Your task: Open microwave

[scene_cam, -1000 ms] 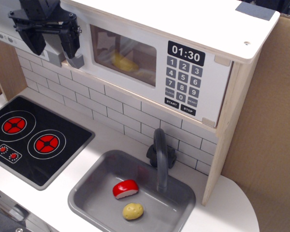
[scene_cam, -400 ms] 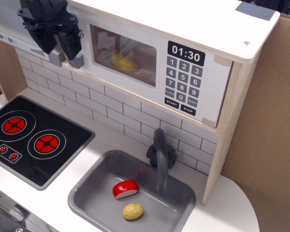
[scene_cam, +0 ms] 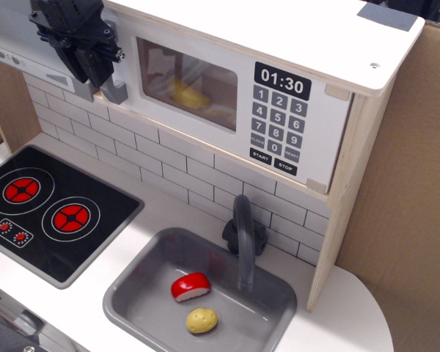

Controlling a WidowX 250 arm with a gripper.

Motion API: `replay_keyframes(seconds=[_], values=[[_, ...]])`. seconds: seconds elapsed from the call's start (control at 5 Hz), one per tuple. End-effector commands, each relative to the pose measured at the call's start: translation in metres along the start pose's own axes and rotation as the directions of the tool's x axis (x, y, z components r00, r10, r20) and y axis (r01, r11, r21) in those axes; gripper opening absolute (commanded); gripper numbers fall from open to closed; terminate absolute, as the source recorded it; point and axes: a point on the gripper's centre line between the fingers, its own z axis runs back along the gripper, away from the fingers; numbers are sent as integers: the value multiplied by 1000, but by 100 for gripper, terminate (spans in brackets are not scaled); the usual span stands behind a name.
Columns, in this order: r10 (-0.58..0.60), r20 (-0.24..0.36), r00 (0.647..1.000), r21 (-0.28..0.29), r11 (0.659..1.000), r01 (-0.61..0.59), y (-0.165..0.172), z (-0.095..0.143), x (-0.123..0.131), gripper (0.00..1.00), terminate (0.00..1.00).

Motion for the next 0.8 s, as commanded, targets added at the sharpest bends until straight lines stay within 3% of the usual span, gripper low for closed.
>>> replay_keyframes(seconds=[0.0, 0.2, 0.4, 0.6], values=[[17, 72, 997, 14, 1000, -18, 0, 19, -11, 0, 0], [-19, 71, 997, 25, 1000, 18, -1, 25, -38, 0, 0], [11, 78, 997, 116, 993, -20, -3, 29, -59, 100, 0], [66, -127, 990, 80, 995, -56, 1, 37, -99, 100, 0]])
